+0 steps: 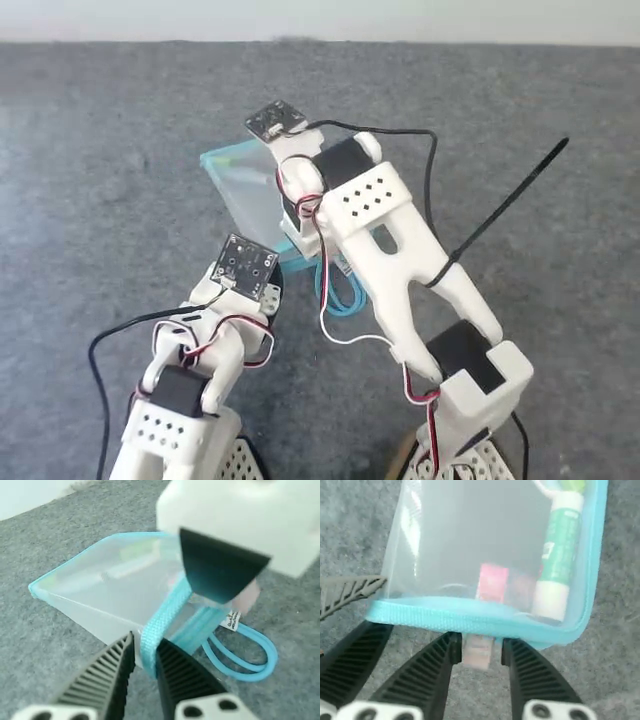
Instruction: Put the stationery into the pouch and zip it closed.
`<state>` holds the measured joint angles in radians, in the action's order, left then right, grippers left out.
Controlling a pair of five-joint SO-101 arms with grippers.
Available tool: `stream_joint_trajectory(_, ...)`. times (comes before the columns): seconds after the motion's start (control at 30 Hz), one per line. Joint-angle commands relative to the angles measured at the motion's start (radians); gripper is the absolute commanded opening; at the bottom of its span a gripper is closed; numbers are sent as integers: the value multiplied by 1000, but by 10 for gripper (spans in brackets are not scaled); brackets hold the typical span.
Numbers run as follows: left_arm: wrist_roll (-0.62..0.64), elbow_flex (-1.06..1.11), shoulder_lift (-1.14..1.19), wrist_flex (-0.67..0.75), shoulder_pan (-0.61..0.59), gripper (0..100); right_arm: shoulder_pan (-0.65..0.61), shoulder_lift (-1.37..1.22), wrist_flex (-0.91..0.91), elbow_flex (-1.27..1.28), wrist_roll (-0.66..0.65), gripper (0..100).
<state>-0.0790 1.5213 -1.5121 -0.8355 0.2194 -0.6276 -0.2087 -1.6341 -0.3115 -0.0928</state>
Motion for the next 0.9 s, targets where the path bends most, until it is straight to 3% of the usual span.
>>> stream_joint_trajectory(0.0, -12, -25, -15, -8, 20, 13, 38, 16, 35, -71, 2, 190)
stream_joint_trajectory(0.33, -8, -28, -17, -8, 8, 13, 85, 286, 12, 63, -29, 192)
stream_joint_trajectory(0.57, 80, -50, -17, 26, -157, 13, 176, 590, 243, 543, -34, 191)
stream_joint_trajectory(0.73, 84, -51, -17, 34, -172, 13, 179, 707, 414, 891, -29, 191)
stream_joint_trajectory(0.87, 112, -54, -17, 34, -178, 13, 174, 723, 453, 1016, -28, 191)
